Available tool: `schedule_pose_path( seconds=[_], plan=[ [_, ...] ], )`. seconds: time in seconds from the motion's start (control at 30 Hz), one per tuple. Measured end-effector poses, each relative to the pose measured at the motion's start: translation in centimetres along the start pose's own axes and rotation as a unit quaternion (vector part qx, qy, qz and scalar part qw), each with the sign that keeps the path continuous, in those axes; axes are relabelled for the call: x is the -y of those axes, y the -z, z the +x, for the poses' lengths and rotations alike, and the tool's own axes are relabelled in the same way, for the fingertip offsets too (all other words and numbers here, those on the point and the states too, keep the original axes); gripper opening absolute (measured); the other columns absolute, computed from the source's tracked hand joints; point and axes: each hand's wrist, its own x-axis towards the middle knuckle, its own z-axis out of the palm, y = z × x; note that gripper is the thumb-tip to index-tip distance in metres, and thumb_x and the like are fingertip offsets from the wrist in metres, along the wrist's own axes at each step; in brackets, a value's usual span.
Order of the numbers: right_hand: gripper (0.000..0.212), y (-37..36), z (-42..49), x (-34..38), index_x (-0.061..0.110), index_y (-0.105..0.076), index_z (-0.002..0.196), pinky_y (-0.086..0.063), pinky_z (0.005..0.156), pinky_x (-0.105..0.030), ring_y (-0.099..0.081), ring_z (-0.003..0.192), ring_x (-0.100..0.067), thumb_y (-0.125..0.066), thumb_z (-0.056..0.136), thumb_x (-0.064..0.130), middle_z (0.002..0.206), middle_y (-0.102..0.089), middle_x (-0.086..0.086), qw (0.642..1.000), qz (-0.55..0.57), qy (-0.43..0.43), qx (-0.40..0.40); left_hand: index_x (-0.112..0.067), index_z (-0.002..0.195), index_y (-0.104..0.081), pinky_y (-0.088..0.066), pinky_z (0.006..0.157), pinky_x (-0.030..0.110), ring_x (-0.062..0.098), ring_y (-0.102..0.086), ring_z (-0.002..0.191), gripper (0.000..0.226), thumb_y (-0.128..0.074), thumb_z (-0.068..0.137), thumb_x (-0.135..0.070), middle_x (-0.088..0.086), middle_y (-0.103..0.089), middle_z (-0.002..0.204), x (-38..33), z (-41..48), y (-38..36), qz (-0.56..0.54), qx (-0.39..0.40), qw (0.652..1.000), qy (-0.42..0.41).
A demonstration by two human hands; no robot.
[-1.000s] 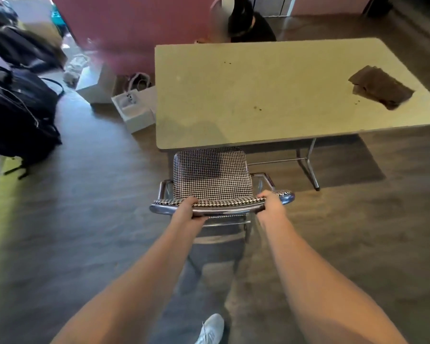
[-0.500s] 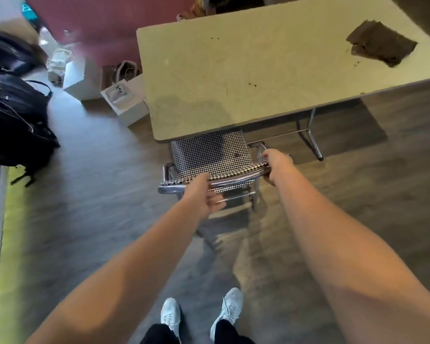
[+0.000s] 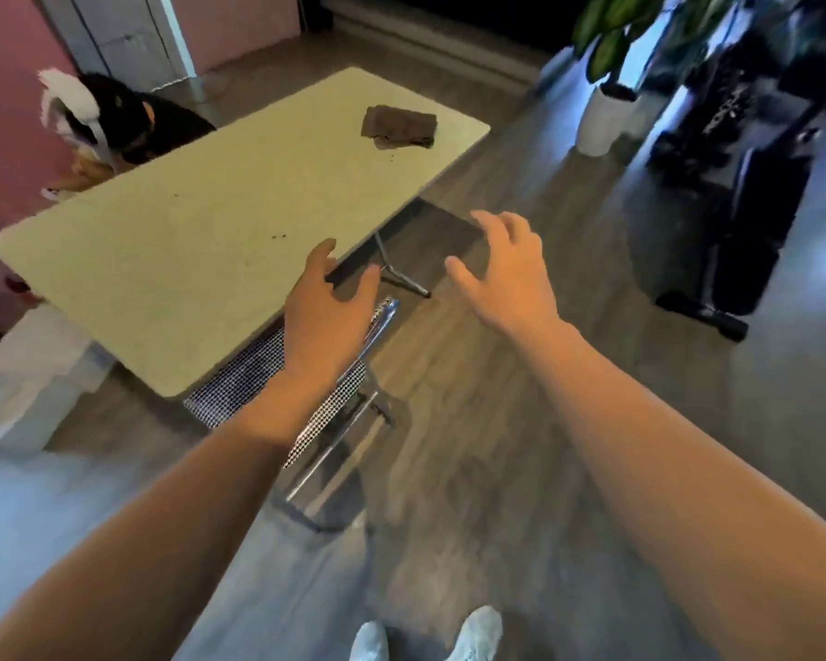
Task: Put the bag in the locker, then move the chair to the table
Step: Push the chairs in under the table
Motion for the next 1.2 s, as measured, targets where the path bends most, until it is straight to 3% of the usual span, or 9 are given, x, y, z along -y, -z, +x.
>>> schedule_pose_path(
  seconds=[0.1,0.2,0.37,0.57,0.7,0.9,1.03,1.2],
  plan=[
    [0.063,6.3,-4.0,-2.2,0.018,-0.042,0.145,-0.041,0.103,-0.044,-0.044,0.129,-0.033,-0.057,0.091,0.048,0.145,-0.042,-0.013,0.993,-0.072,0.001,-0.094,-0.032,0.149,-0.031,-0.038,0.11,0.044,0.018,-0.04,0.138,0.074,-0.055,0.084,-0.061,-0.004,-0.04,0.152,-3.5,-1.9,-2.8,0.047,0.081,0.99,-0.109],
    [0.065,12.7,-9.8,-6.1,0.016,-0.045,0.145,-0.04,0.105,-0.045,-0.045,0.129,-0.035,-0.055,0.09,0.05,0.145,-0.043,-0.016,0.972,-0.142,-0.028,-0.183,-0.024,0.15,-0.031,-0.031,0.112,0.035,0.021,-0.037,0.137,0.078,-0.057,0.085,-0.059,0.004,-0.04,0.148,-7.9,-5.6,-7.0,0.083,0.133,0.953,-0.26],
    [0.066,22.0,-25.4,-13.4,0.02,-0.048,0.143,-0.036,0.107,-0.044,-0.044,0.133,-0.035,-0.052,0.086,0.053,0.15,-0.041,-0.015,0.913,-0.265,-0.162,-0.264,-0.025,0.151,-0.031,-0.031,0.114,0.036,0.025,-0.035,0.138,0.079,-0.053,0.085,-0.062,0.01,-0.037,0.149,-14.7,-17.2,-15.7,0.057,0.242,0.866,-0.434],
    [0.064,28.4,-50.9,-18.0,0.019,-0.051,0.139,-0.037,0.107,-0.049,-0.048,0.131,-0.041,-0.058,0.084,0.049,0.148,-0.044,-0.021,0.807,-0.382,-0.329,-0.308,-0.017,0.145,-0.044,-0.036,0.11,0.042,0.035,-0.045,0.13,0.078,-0.056,0.082,-0.061,0.018,-0.045,0.145,-18.7,-39.2,-22.6,-0.009,0.364,0.727,-0.582],
    [0.066,30.8,-69.1,-17.2,0.022,-0.049,0.143,-0.029,0.109,-0.046,-0.042,0.137,-0.037,-0.055,0.085,0.053,0.153,-0.039,-0.016,0.73,-0.39,-0.454,-0.329,-0.02,0.146,-0.041,-0.035,0.11,0.042,0.036,-0.047,0.129,0.079,-0.052,0.082,-0.064,0.015,-0.044,0.147,-18.6,-56.2,-23.2,-0.027,0.434,0.639,-0.635],
    [0.068,31.9,-93.4,-12.5,0.027,-0.045,0.145,-0.024,0.111,-0.045,-0.037,0.14,-0.035,-0.047,0.084,0.056,0.156,-0.034,-0.013,0.617,-0.342,-0.618,-0.347,-0.021,0.145,-0.044,-0.037,0.108,0.042,0.035,-0.045,0.13,0.075,-0.056,0.082,-0.059,0.017,-0.045,0.145,-16.2,-80.9,-20.2,-0.078,0.526,0.54,-0.652],
    [0.066,30.5,-105.0,-8.9,0.029,-0.04,0.148,-0.022,0.113,-0.048,-0.033,0.142,-0.034,-0.043,0.087,0.055,0.158,-0.031,-0.012,0.548,-0.318,-0.697,-0.334,-0.024,0.148,-0.038,-0.036,0.11,0.044,0.035,-0.04,0.134,0.078,-0.055,0.08,-0.06,0.017,-0.042,0.147,-13.6,-93.3,-17.0,-0.064,0.61,0.47,-0.635],
    [0.06,26.9,-114.4,-6.1,0.028,-0.042,0.146,-0.023,0.113,-0.051,-0.033,0.142,-0.034,-0.046,0.091,0.051,0.155,-0.034,-0.015,0.476,-0.287,-0.75,-0.36,-0.033,0.149,-0.029,-0.038,0.108,0.049,0.033,-0.036,0.137,0.076,-0.055,0.083,-0.061,0.013,-0.034,0.152,-9.5,-102.4,-14.7,-0.032,0.674,0.383,-0.631]
  ],
)
